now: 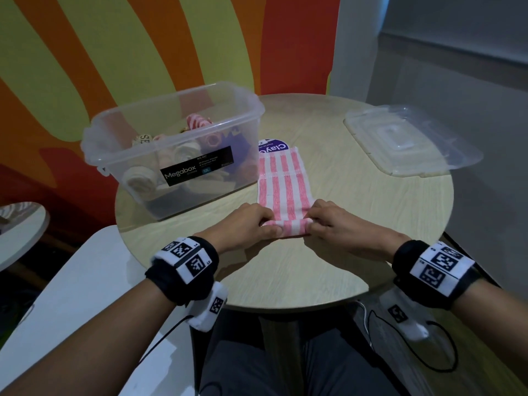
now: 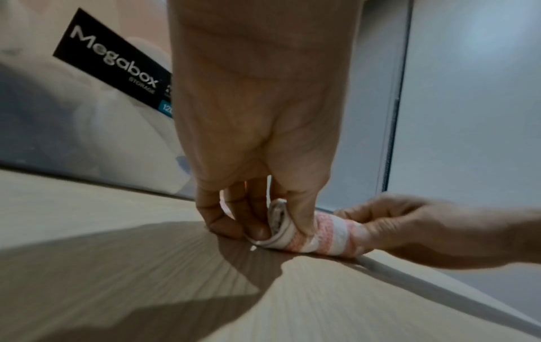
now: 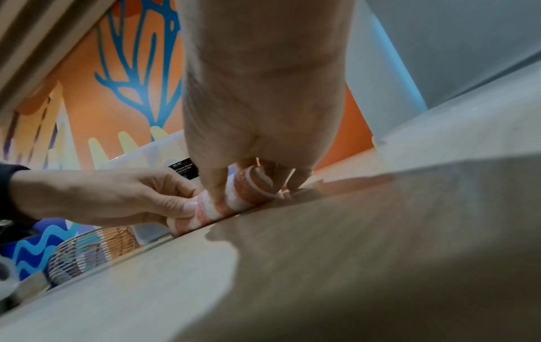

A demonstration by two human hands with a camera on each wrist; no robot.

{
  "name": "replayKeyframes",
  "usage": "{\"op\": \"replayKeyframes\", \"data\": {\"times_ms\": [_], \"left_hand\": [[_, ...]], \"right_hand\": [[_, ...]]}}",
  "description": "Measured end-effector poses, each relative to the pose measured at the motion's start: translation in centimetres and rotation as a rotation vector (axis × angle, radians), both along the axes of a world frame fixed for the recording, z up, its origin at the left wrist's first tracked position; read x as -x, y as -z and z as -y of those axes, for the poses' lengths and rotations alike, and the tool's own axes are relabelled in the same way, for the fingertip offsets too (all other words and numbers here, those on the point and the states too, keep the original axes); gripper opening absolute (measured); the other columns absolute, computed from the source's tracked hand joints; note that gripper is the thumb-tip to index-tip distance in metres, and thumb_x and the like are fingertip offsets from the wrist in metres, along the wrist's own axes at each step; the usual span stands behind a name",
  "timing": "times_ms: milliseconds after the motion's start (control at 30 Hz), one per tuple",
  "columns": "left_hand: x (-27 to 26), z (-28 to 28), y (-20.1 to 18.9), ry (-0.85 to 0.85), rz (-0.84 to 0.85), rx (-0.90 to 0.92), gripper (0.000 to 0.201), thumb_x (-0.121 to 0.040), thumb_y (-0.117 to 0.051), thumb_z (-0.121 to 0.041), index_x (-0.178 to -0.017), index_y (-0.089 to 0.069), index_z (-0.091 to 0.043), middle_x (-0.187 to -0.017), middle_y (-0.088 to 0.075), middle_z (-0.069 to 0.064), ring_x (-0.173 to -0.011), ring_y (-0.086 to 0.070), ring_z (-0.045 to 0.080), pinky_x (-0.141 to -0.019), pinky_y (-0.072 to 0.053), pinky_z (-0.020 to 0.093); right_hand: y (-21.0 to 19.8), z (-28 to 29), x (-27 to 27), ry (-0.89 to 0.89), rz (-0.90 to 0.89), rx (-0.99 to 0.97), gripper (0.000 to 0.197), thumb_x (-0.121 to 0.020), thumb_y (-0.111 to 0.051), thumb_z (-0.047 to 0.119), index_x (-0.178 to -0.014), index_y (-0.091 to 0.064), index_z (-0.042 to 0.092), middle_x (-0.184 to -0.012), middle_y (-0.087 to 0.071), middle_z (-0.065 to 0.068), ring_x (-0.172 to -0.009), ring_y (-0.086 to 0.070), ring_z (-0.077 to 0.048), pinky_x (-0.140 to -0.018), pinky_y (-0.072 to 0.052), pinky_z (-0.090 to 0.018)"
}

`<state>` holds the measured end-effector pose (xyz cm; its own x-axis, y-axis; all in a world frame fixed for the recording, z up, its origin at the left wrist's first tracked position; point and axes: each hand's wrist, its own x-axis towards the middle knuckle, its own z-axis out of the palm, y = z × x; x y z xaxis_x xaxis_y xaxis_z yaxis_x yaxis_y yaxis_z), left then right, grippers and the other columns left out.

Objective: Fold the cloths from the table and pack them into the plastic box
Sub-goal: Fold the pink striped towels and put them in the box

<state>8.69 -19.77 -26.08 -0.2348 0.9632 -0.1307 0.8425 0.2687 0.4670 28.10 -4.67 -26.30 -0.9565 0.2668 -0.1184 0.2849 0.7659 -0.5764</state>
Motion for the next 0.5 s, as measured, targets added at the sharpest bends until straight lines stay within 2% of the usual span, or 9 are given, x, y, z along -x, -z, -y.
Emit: {"op": "replayKeyframes", "data": {"times_ms": [33, 67, 133, 200, 300, 367, 433, 500], "left_hand": [[0.1, 0.0, 0.1, -0.016, 0.022, -0.009, 0.027, -0.097, -0.064, -0.041, -0.086, -0.068, -0.017, -0.08, -0.065, 0.002, -0.073, -0.059, 0.019, -0.063, -0.043, 0.034], [0.3, 0.0, 0.2, -0.032, 0.044, -0.018, 0.027, -0.097, -0.064, -0.041, -0.085, -0.068, -0.018, -0.08, -0.066, 0.002, -0.073, -0.06, 0.02, -0.064, -0.044, 0.035], [0.6, 0.1, 0.3, -0.059, 0.089, -0.034, 0.024, -0.097, -0.066, -0.039, -0.083, -0.066, -0.02, -0.081, -0.067, 0.002, -0.073, -0.06, 0.019, -0.066, -0.046, 0.035], [0.8, 0.3, 0.3, -0.086, 0.151, -0.05, 0.018, -0.094, -0.071, -0.036, -0.087, -0.067, -0.02, -0.086, -0.069, 0.002, -0.075, -0.062, 0.016, -0.068, -0.047, 0.033], [1.2, 1.1, 0.1, -0.092, 0.226, -0.036, 0.018, -0.091, -0.076, -0.029, -0.093, -0.068, -0.014, -0.086, -0.071, 0.001, -0.069, -0.061, 0.007, -0.064, -0.046, 0.023], [1.5, 1.4, -0.1, -0.084, 0.234, -0.015, 0.016, -0.093, -0.075, -0.027, -0.092, -0.068, -0.012, -0.082, -0.068, -0.003, -0.067, -0.057, 0.004, -0.065, -0.044, 0.022], [1.6, 1.4, -0.2, -0.086, 0.225, 0.003, 0.02, -0.097, -0.07, -0.03, -0.087, -0.067, -0.014, -0.078, -0.064, -0.006, -0.068, -0.055, 0.006, -0.067, -0.042, 0.024], [1.5, 1.0, -0.5, -0.095, 0.182, 0.041, 0.029, -0.1, -0.064, -0.035, -0.078, -0.063, -0.017, -0.073, -0.059, -0.006, -0.067, -0.052, 0.009, -0.065, -0.04, 0.027]], "right_hand": [[0.3, -0.2, 0.0, 0.011, 0.019, -0.007, 0.005, -0.1, -0.053, 0.043, -0.096, -0.056, 0.043, -0.107, -0.05, 0.008, -0.104, -0.047, -0.013, -0.092, -0.042, -0.037], [0.5, -0.3, 0.0, 0.018, 0.011, -0.013, 0.005, -0.098, -0.059, 0.041, -0.101, -0.057, 0.038, -0.107, -0.051, 0.008, -0.103, -0.048, -0.013, -0.09, -0.043, -0.035], [0.9, -0.5, 0.0, 0.05, -0.074, 0.023, 0.015, -0.093, -0.063, 0.026, -0.106, -0.056, 0.03, -0.104, -0.057, 0.008, -0.098, -0.054, -0.011, -0.083, -0.045, -0.031], [0.9, -0.5, -0.1, 0.128, -0.167, 0.107, 0.018, -0.092, -0.064, 0.013, -0.103, -0.056, 0.024, -0.096, -0.063, 0.006, -0.086, -0.058, -0.007, -0.073, -0.045, -0.025], [0.9, -0.8, -0.1, 0.169, -0.189, 0.174, 0.008, -0.094, -0.069, 0.015, -0.099, -0.063, 0.018, -0.093, -0.068, 0.003, -0.08, -0.062, -0.004, -0.071, -0.048, -0.022], [0.8, -0.7, -0.1, 0.138, -0.189, 0.19, 0.006, -0.097, -0.068, 0.018, -0.098, -0.067, 0.013, -0.09, -0.069, 0.003, -0.078, -0.064, 0.0, -0.07, -0.049, -0.018], [0.5, -0.4, -0.1, 0.134, -0.173, 0.165, 0.015, -0.099, -0.066, 0.024, -0.097, -0.069, 0.01, -0.089, -0.065, 0.003, -0.075, -0.061, 0.0, -0.066, -0.046, -0.015], [0.4, -0.3, -0.1, 0.153, -0.136, 0.132, 0.029, -0.101, -0.062, 0.03, -0.101, -0.068, 0.002, -0.097, -0.061, -0.006, -0.082, -0.06, -0.011, -0.069, -0.044, -0.02]]}}
